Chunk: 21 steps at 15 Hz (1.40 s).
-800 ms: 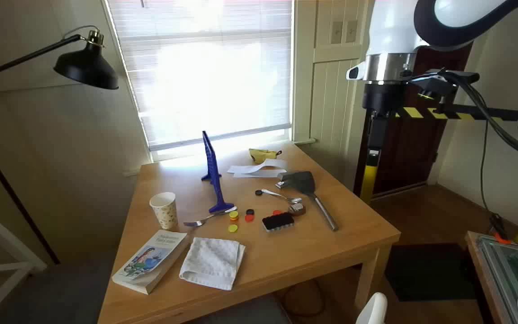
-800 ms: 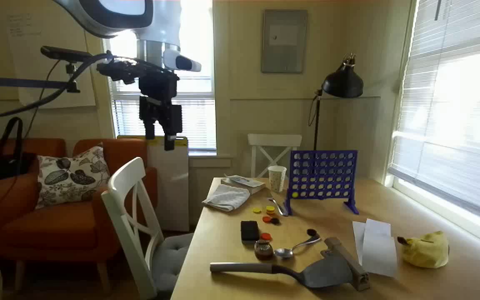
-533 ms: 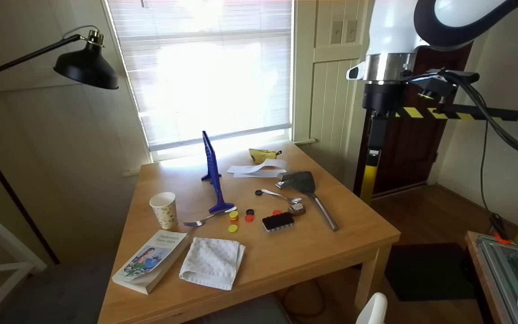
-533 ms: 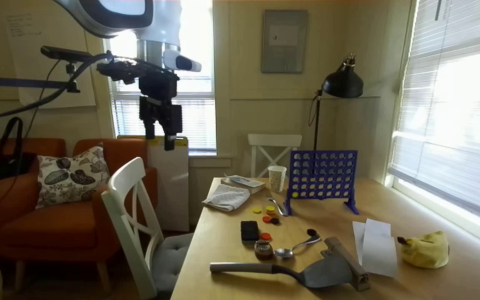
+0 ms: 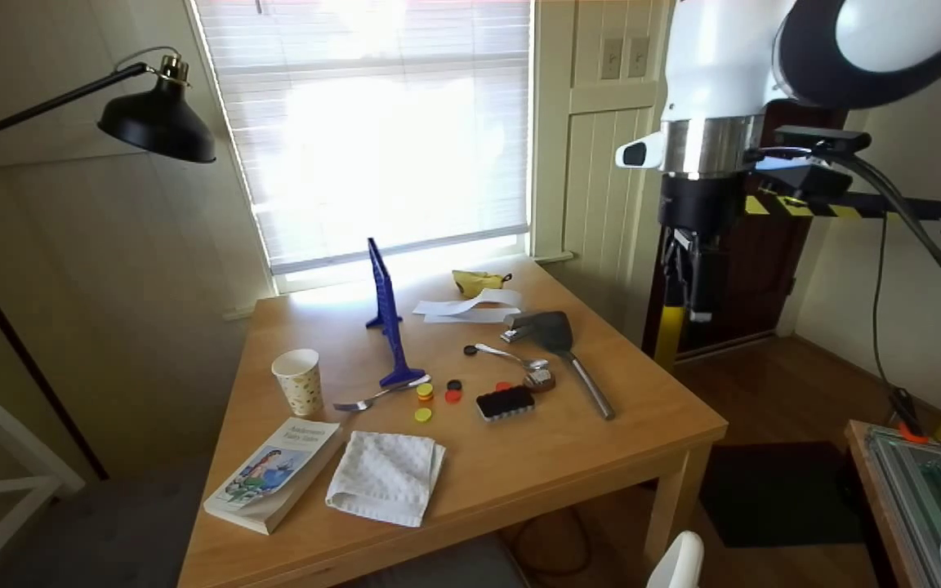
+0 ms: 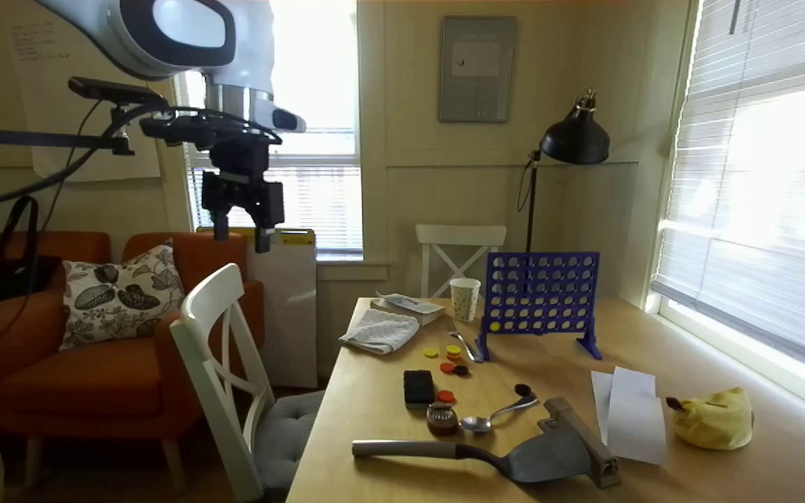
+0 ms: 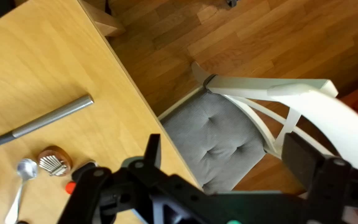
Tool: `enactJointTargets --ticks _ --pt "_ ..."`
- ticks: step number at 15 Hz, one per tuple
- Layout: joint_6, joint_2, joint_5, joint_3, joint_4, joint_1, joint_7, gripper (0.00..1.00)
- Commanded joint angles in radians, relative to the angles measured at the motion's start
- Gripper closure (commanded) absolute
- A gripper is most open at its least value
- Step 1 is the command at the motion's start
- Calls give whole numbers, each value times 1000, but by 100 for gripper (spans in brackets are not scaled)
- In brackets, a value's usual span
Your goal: Push the chair underneath the table.
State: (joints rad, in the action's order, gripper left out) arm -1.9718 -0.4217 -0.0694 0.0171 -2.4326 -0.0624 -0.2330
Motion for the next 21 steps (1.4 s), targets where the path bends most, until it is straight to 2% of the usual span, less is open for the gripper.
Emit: enactJointTargets --ticks 1,5,9,10,11,13,17,18,21 --pt "-35 -44 32 -74 -70 -70 -42 0" --pt "-109 -17 79 -164 -102 -149 -53 0" --pt "-274 -3 135 -244 -155 -222 -47 0" --pt "-324 -11 137 -247 -170 -238 -62 0" --pt "-248 1 111 -228 -136 -227 -34 0" --pt "-297 0 119 -243 -154 -248 -34 0" --pt "-304 -1 120 -240 -156 -249 -46 0" --pt "-325 20 97 -239 -154 -262 -52 0" --pt "-442 130 144 -289 -127 -306 -113 0"
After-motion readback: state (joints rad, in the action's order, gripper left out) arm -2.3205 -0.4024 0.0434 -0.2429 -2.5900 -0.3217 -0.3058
